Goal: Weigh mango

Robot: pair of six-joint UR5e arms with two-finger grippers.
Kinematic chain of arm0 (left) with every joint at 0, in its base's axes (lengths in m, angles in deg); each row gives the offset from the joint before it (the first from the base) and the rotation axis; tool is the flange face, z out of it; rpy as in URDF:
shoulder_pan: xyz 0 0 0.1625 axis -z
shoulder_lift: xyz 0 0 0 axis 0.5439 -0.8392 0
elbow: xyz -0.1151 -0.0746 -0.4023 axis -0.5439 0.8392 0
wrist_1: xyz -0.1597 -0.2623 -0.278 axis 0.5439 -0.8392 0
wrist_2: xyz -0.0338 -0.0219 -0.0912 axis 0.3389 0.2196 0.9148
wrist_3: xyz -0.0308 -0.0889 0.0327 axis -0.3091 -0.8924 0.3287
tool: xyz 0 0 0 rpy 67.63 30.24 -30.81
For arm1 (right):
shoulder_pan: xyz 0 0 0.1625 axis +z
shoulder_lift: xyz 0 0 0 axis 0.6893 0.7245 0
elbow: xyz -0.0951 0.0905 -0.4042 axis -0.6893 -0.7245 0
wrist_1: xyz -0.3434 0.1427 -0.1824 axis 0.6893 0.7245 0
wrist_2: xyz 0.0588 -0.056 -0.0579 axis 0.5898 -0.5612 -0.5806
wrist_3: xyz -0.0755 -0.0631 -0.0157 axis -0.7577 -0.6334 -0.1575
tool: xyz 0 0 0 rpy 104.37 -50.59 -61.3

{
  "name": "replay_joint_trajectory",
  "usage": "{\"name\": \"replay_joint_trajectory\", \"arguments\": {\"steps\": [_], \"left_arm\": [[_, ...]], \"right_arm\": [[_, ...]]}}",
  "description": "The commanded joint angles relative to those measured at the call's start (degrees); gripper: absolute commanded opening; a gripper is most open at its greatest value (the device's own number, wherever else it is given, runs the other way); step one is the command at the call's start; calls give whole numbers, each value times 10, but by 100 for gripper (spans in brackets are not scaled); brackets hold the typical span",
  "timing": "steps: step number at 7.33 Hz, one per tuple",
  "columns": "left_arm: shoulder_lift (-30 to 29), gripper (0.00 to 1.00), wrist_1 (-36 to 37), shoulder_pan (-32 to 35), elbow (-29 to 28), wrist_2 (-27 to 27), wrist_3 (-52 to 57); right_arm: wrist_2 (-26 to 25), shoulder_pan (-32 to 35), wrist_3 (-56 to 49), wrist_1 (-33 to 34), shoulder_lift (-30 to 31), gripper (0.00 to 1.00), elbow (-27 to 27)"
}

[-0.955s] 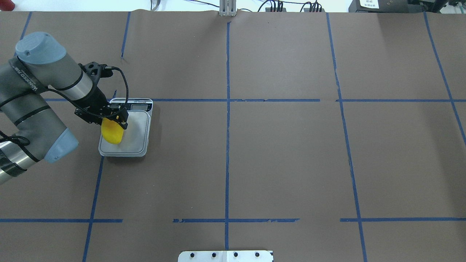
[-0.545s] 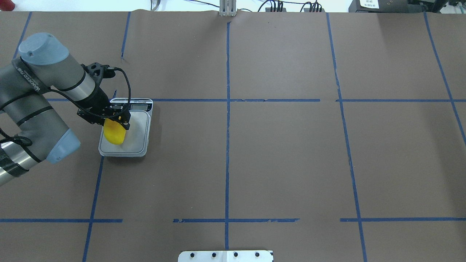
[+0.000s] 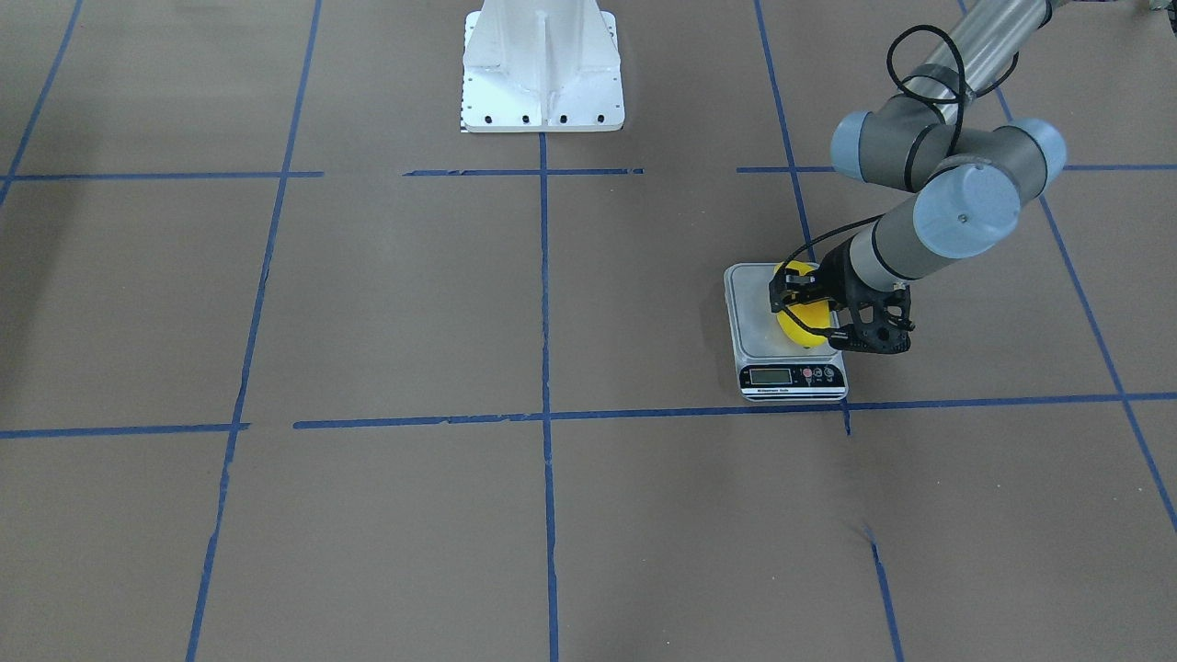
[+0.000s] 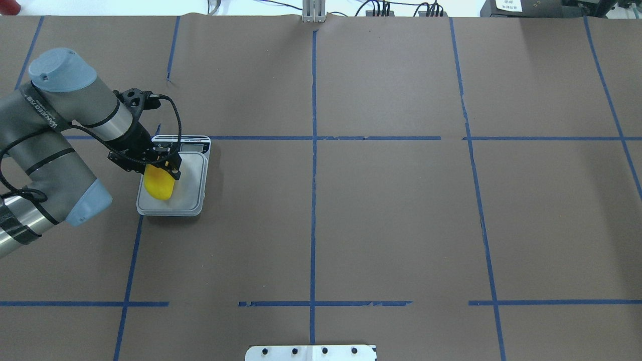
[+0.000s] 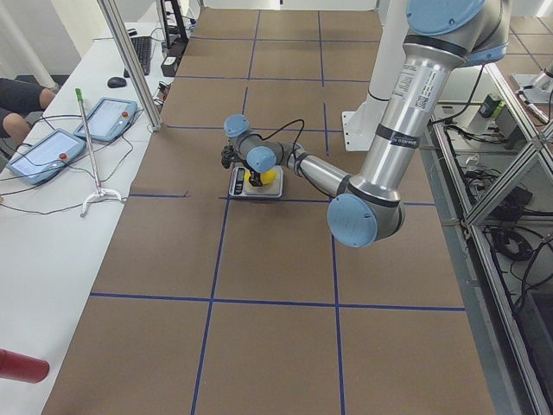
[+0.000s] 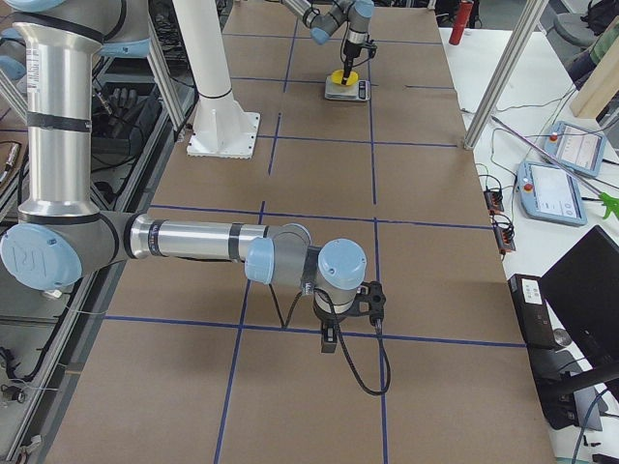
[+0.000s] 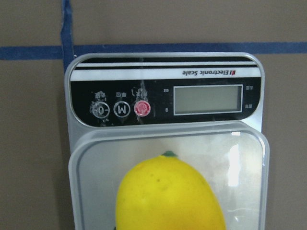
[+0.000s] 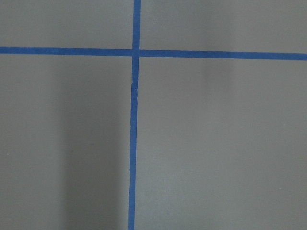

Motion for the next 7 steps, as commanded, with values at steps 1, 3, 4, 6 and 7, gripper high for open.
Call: {"name": "replay_joint_trajectory", "arguments": {"steps": [1, 3, 4, 6, 7], "left_arm": [[1, 100, -5, 0, 2, 0, -4], [4, 100, 1, 6, 27, 0, -5], [15, 100, 9, 31, 50, 1, -1], [75, 100, 9, 91, 69, 2, 59], [110, 100, 12, 138, 64, 2, 158]], "right_arm": [[0, 0, 0, 0, 0, 100, 0], [0, 0, 0, 0, 0, 100, 0], [0, 0, 0, 0, -1, 100, 0], [0, 0, 0, 0, 0, 100, 0], [0, 0, 0, 0, 0, 100, 0]]}}
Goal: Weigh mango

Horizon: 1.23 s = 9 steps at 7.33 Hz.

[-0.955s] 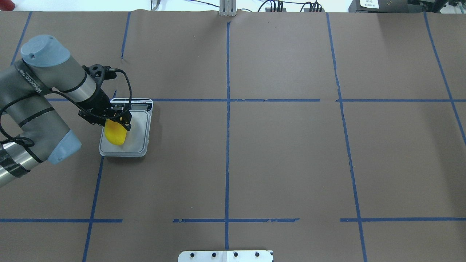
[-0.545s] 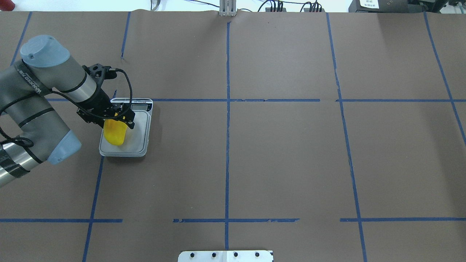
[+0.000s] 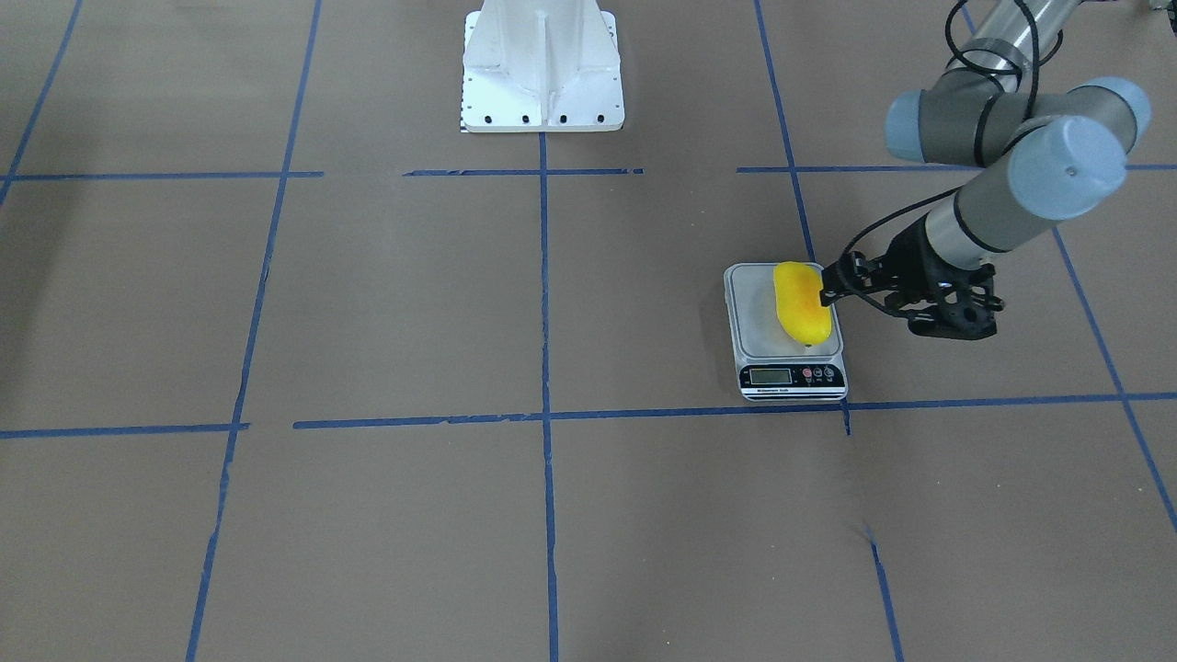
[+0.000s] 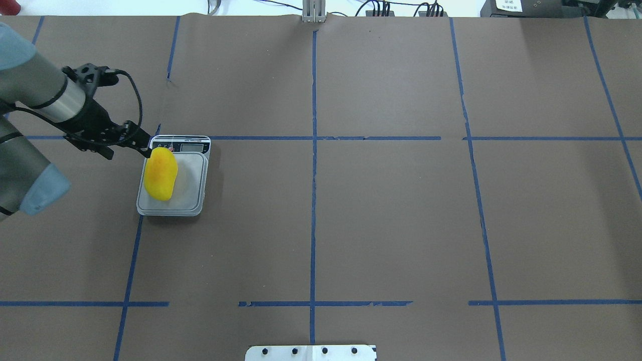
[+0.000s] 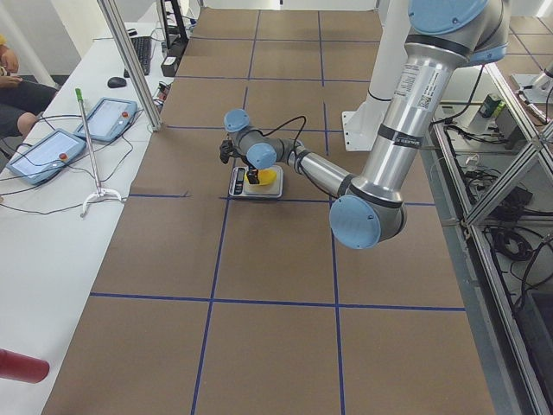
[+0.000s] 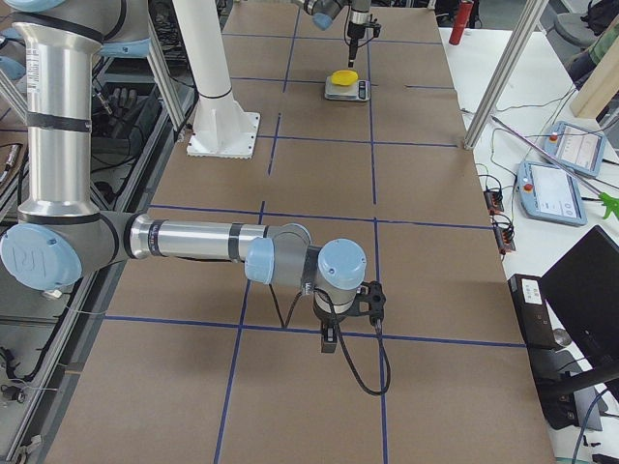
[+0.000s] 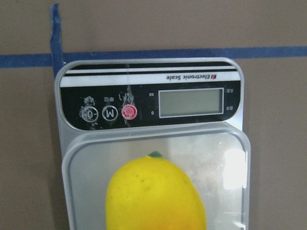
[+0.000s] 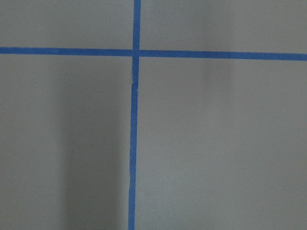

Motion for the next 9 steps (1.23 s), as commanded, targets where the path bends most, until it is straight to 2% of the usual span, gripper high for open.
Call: {"name": "replay_joint_trajectory", "arguments": {"steps": [1, 3, 5, 7, 9], "left_arm": [[83, 100, 3, 104, -8, 1, 172], [136, 100, 2, 194, -32, -2, 282], [139, 100, 3, 303, -102, -4, 418], [159, 100, 4, 363, -116, 0, 469], [160, 100, 44, 369, -116, 4, 471]], "right_arm": [[0, 0, 0, 0, 0, 100, 0], [0, 0, 0, 0, -1, 100, 0], [0, 0, 0, 0, 0, 100, 0], [0, 0, 0, 0, 0, 100, 0], [0, 0, 0, 0, -1, 100, 0]]}}
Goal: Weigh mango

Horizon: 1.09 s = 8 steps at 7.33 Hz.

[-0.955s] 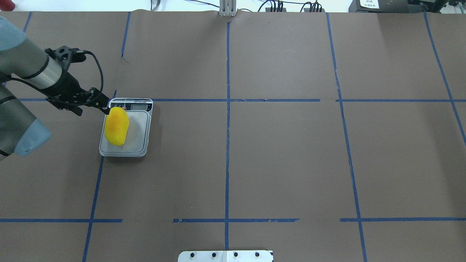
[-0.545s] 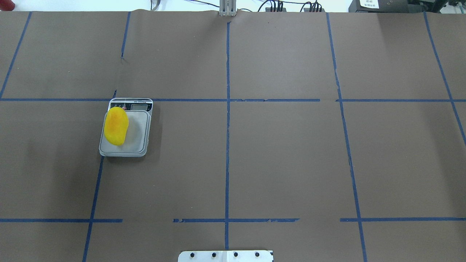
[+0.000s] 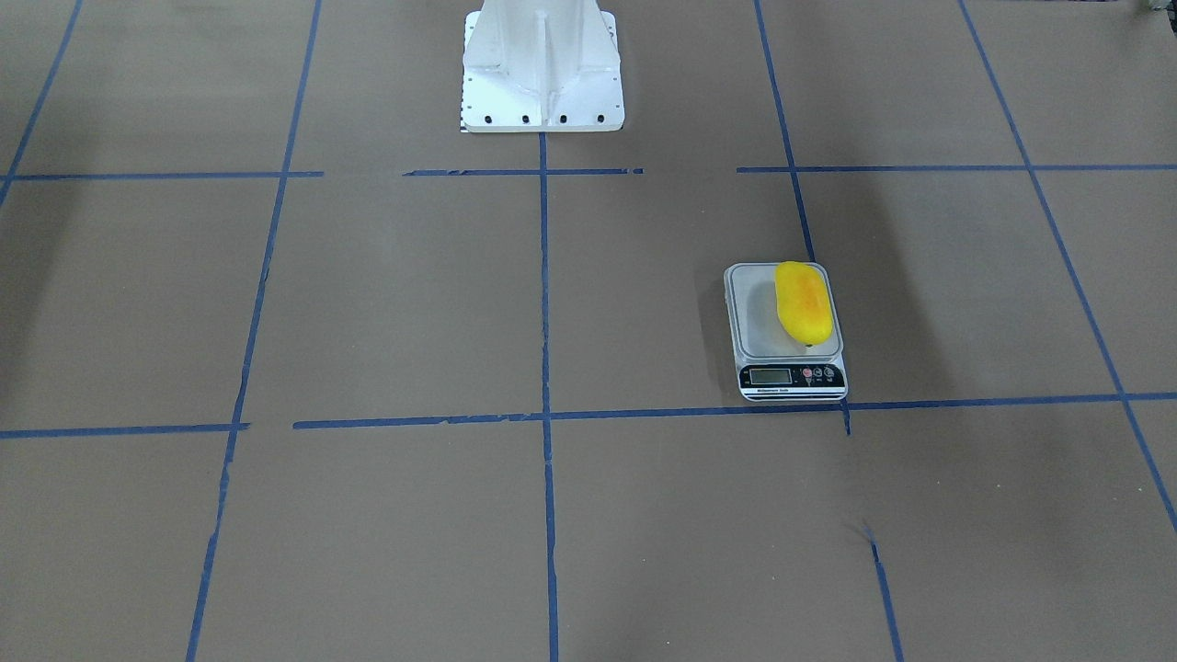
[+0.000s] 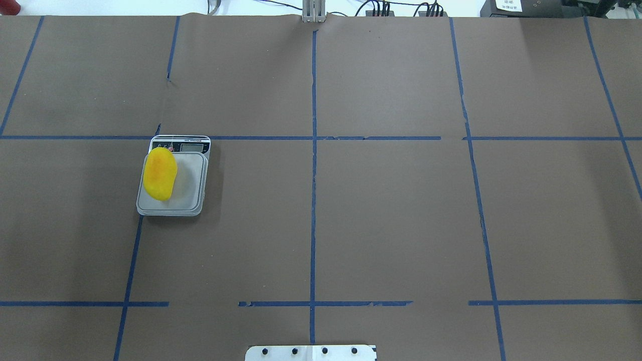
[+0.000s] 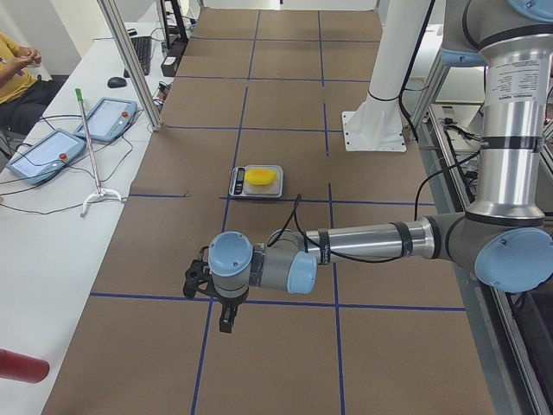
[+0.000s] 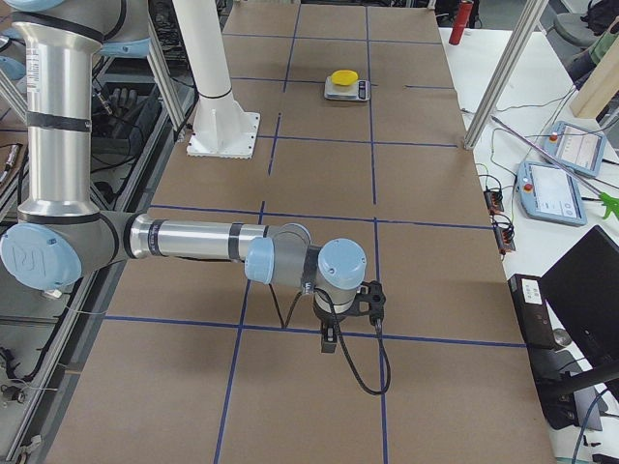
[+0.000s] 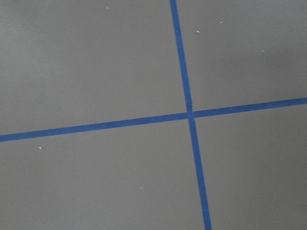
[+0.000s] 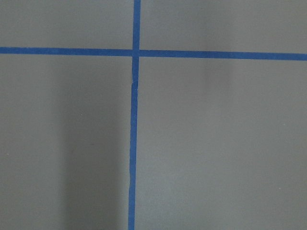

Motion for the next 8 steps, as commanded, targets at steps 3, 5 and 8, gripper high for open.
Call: {"name": "replay_joint_trajectory", "arguments": {"steps": [3, 5, 8], "left_arm": [[4, 100, 15, 7, -2, 1, 8], [5, 100, 16, 7, -2, 1, 7], [10, 100, 18, 7, 16, 57, -6]], "right_arm": [[0, 0, 0, 0, 0, 100, 0], [0, 0, 0, 0, 0, 100, 0], [0, 0, 0, 0, 0, 100, 0]]}}
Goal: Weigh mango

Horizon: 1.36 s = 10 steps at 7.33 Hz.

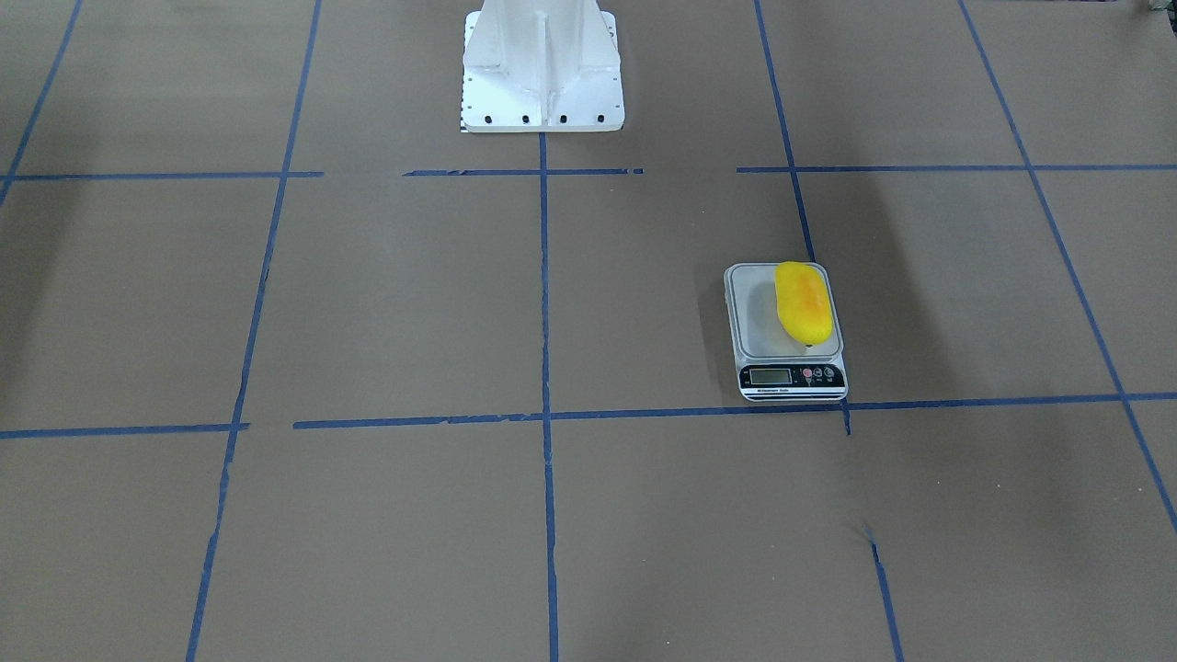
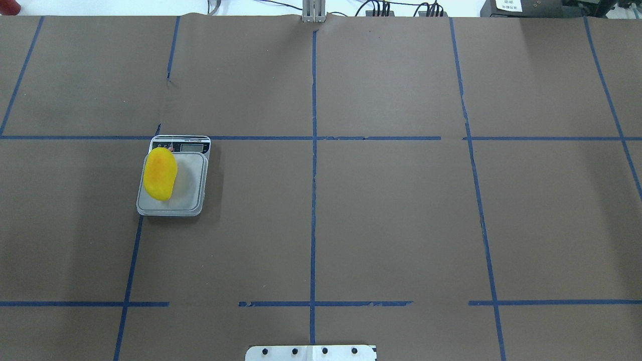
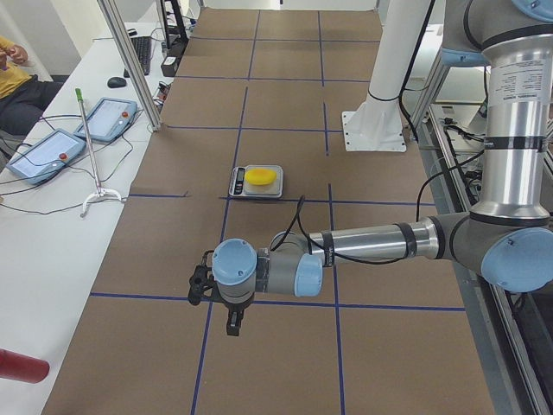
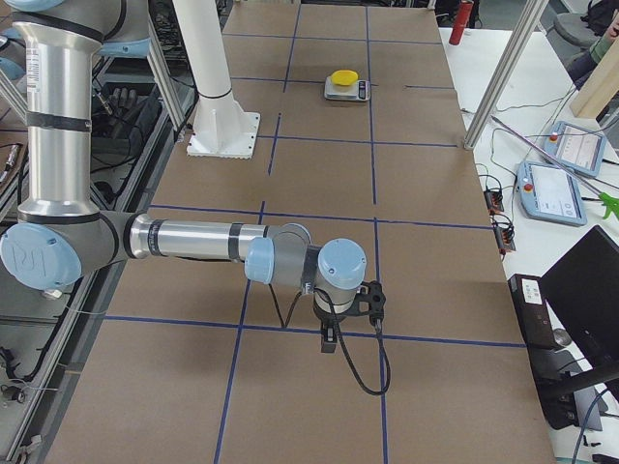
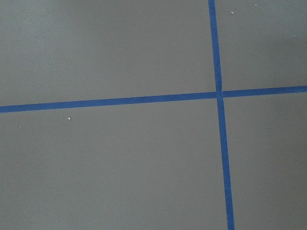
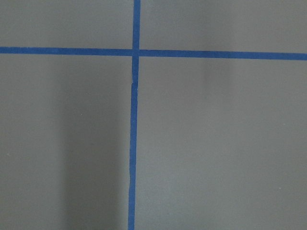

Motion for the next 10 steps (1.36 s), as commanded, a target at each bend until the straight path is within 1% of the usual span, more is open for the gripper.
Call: {"name": "replay_joint_trajectory", "arguments": {"steps": [1, 2, 3, 4, 6, 9, 10], "left_arm": [[0, 100, 3, 0, 9, 16, -8], [-8, 100, 17, 0, 21, 12, -31], [-2, 100, 58, -2, 68, 1, -45], [-11, 100, 113, -3, 81, -8, -41], [1, 100, 127, -1, 74, -9, 22], [1, 100, 129, 0, 76, -9, 27], [1, 100, 129, 0, 69, -10, 26]], "right_arm": [[0, 0, 0, 0, -1, 100, 0], [0, 0, 0, 0, 0, 100, 0], [0, 0, 0, 0, 0, 100, 0], [0, 0, 0, 0, 0, 100, 0], [0, 0, 0, 0, 0, 100, 0], [0, 0, 0, 0, 0, 100, 0], [0, 0, 0, 0, 0, 100, 0]]}}
